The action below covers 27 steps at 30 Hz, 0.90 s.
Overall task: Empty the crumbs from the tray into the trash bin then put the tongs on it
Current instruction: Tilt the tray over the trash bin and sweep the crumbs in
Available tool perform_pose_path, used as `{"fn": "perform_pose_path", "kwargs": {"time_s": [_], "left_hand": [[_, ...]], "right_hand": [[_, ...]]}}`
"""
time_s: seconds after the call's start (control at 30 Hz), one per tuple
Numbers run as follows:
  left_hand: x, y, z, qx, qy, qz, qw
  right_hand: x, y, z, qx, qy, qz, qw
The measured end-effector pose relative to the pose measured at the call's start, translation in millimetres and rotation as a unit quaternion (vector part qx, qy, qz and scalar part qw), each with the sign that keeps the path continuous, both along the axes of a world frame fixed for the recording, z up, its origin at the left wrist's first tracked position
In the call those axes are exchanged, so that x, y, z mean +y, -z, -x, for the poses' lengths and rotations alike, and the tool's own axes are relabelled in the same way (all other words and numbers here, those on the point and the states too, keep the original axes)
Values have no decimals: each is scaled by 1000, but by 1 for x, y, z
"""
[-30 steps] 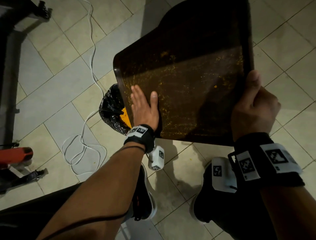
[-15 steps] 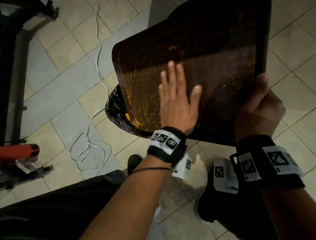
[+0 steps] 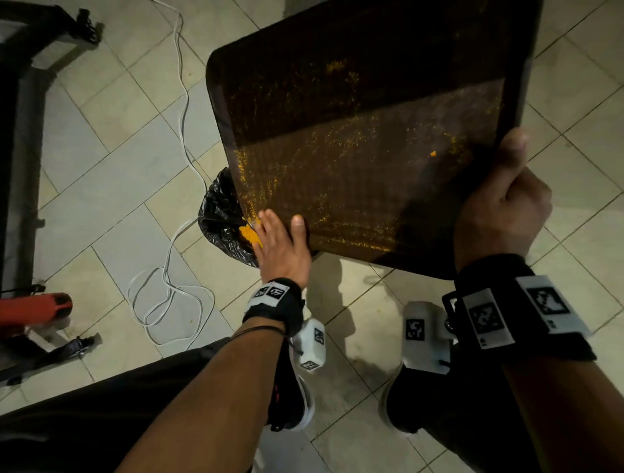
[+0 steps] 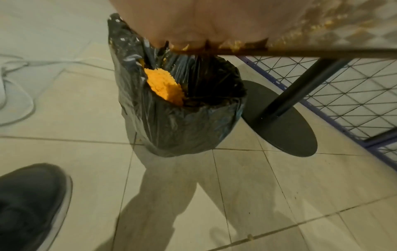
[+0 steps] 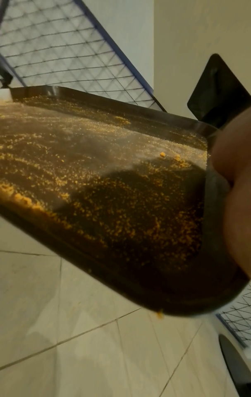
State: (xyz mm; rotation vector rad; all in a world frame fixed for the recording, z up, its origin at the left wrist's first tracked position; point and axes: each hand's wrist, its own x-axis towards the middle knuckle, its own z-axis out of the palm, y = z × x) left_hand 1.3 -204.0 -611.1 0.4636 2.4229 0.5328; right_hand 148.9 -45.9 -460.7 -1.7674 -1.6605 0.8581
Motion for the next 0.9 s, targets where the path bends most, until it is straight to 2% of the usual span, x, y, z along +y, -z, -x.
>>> {"fn": "perform_pose_path", "kwargs": {"time_s": [0.07, 0.13, 0.23, 0.37, 0.43, 0.5, 0.6, 0.77, 0.9], "left_hand": [[-4, 0, 7, -30, -40, 23, 999], [-2, -10, 7, -10, -54, -4, 998], [14, -41, -15, 91, 39, -98, 990], [63, -85, -41, 157, 191, -195, 949], [91, -100, -43, 187, 241, -224, 926], [113, -106, -38, 212, 257, -226, 915], [124, -97, -16, 200, 197, -208, 937], [99, -56, 38, 110, 100, -175, 973], [60, -24, 76, 95, 43, -81, 991]], "right_hand": [[-2, -2, 1, -37, -27, -10, 999], [-2, -4, 3, -48, -35, -20, 998], [-2, -3, 6, -50, -36, -52, 997], [-6, -3, 7, -46, -61, -88, 993], [-8, -2, 5, -68, -77, -87, 991], [-9, -2, 3, -84, -84, -82, 990], [-5, -3, 0, -70, -79, -77, 991], [1, -1, -4, -53, -65, -77, 994], [0, 0, -3, -40, -68, -62, 995]]}}
